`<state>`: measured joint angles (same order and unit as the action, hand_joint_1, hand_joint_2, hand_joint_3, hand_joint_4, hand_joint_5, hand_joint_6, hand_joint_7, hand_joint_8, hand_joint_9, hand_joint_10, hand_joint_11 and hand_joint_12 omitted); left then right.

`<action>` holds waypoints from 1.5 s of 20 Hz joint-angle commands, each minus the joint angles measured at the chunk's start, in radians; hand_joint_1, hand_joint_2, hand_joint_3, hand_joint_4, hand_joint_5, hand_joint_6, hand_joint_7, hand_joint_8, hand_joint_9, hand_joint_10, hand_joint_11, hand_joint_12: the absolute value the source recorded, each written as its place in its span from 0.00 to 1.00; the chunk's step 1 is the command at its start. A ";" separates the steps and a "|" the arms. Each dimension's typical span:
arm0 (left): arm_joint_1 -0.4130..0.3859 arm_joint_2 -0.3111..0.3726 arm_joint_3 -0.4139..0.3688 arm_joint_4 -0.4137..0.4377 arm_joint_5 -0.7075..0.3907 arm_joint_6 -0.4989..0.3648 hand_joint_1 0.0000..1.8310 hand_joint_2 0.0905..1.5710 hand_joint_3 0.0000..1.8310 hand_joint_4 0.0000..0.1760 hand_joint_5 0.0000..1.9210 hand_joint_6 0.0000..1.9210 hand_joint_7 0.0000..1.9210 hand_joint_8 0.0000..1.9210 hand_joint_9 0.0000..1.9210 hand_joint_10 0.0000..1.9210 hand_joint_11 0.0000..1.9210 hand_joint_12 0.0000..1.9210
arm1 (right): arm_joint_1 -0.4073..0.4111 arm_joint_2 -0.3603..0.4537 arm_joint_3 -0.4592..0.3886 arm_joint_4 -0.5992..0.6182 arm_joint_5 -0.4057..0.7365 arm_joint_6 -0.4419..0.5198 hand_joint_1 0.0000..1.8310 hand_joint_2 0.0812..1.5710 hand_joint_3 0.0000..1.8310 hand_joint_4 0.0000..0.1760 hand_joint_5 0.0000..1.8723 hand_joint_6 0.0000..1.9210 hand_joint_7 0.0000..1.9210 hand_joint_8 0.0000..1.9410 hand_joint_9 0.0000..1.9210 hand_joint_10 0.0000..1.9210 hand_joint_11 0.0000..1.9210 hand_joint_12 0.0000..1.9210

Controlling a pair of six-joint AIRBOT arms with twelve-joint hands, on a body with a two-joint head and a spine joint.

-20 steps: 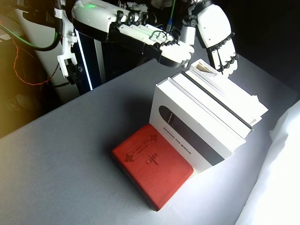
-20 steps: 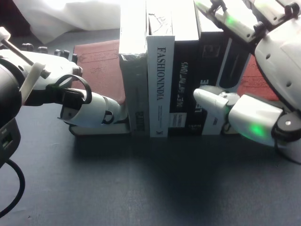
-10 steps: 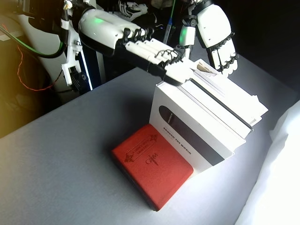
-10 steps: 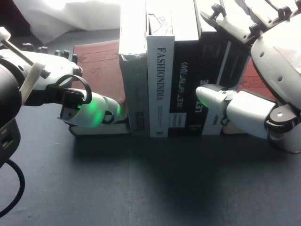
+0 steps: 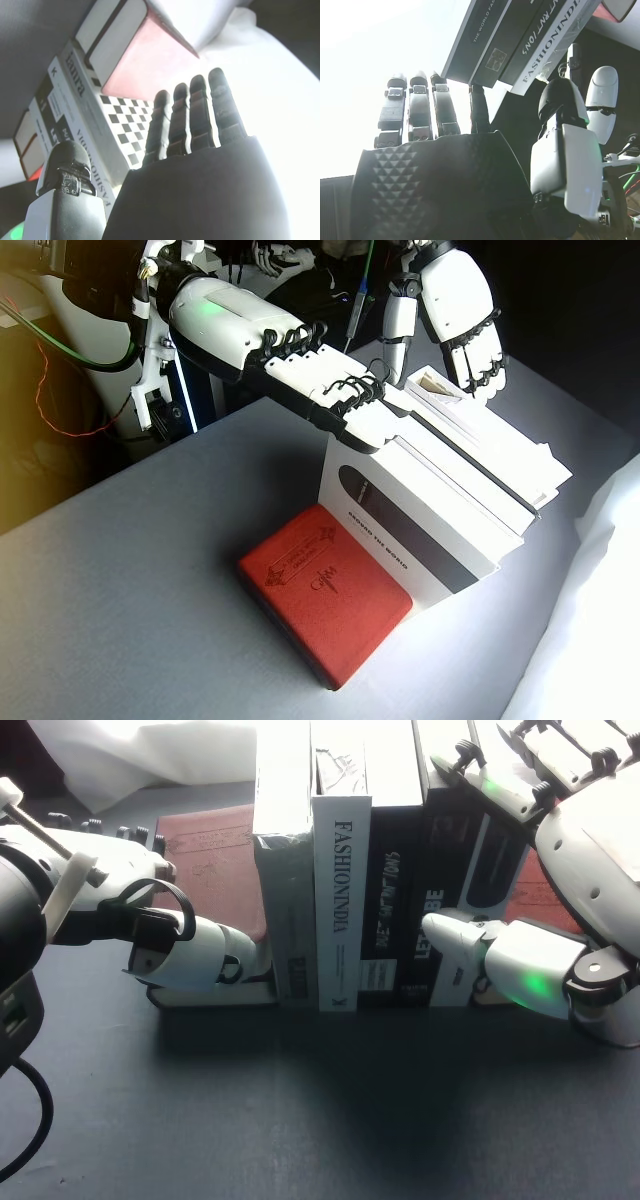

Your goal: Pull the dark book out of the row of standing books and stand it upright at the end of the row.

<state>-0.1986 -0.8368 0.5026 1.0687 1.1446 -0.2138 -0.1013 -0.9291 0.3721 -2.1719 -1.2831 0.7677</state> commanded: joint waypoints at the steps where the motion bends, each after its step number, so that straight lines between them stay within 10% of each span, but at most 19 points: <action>1: -0.008 0.014 -0.001 0.092 0.003 0.004 0.00 0.74 0.00 0.00 0.06 0.00 0.04 0.00 0.02 0.00 0.01 0.04 | 0.007 0.010 -0.014 -0.074 -0.051 -0.010 0.00 0.68 0.00 0.00 0.02 0.00 0.00 0.00 0.00 0.00 0.00 0.00; 30: -0.008 0.014 -0.001 0.092 0.004 0.004 0.00 0.76 0.00 0.00 0.05 0.00 0.04 0.00 0.03 0.00 0.01 0.05 | -0.108 0.011 -0.214 -0.090 -0.195 -0.231 0.00 0.67 0.00 0.00 0.04 0.01 0.04 0.01 0.01 0.00 0.00 0.00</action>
<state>-0.1986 -0.8368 0.5026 1.0691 1.1442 -0.2138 -0.2134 -0.9279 0.1658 -2.2120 -1.4448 0.5465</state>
